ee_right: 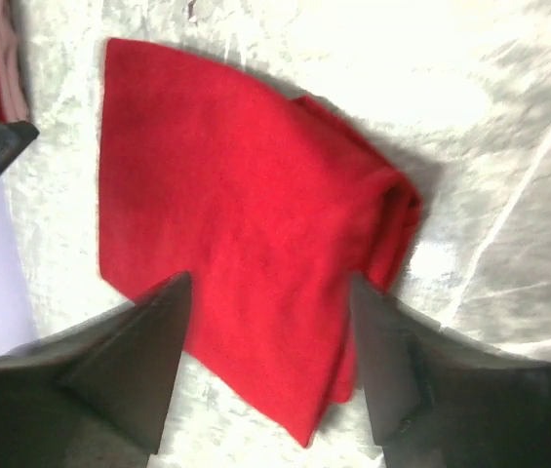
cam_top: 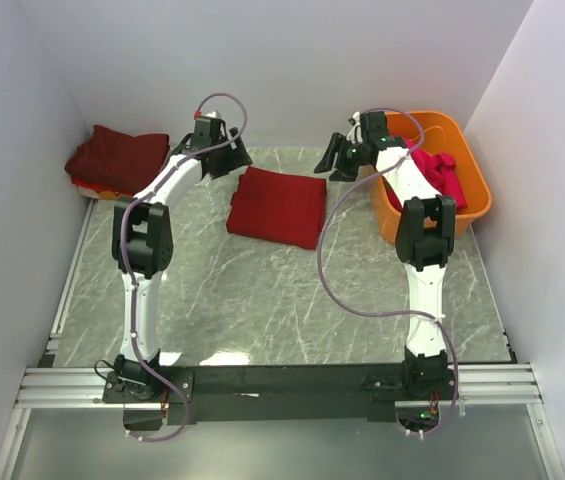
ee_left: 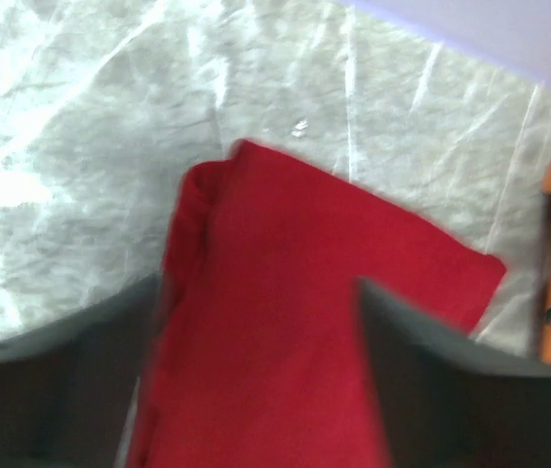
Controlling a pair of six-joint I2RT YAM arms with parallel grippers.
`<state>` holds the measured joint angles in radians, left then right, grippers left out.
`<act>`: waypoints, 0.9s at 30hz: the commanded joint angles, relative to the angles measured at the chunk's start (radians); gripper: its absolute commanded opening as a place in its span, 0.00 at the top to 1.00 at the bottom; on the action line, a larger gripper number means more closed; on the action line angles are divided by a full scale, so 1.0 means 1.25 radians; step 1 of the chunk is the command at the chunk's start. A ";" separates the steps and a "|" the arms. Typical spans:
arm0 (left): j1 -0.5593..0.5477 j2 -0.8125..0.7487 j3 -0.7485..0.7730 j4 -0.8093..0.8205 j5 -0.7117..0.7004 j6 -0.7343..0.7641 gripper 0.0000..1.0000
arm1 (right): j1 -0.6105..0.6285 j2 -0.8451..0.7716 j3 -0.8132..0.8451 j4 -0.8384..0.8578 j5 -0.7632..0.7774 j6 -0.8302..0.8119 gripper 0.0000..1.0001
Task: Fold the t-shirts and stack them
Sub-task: Fold the tshirt, then neatly place the folded tshirt to the corner
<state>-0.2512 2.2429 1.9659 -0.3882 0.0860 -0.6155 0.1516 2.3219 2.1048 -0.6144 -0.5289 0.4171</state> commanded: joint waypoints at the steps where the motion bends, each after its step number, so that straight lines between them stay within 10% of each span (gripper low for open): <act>1: 0.016 -0.010 0.031 -0.002 0.028 0.015 0.01 | -0.005 -0.024 0.066 -0.035 0.013 -0.036 0.24; 21: 0.013 0.011 -0.111 -0.027 0.131 0.144 0.01 | 0.084 -0.521 -0.550 0.192 0.044 -0.056 0.18; 27: -0.001 0.055 -0.089 -0.064 0.098 0.144 0.17 | 0.081 -0.671 -0.703 0.193 0.128 -0.054 0.18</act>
<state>-0.2382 2.2848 1.8183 -0.4385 0.2119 -0.4549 0.2588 1.5696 1.2743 -0.4232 -0.4461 0.3466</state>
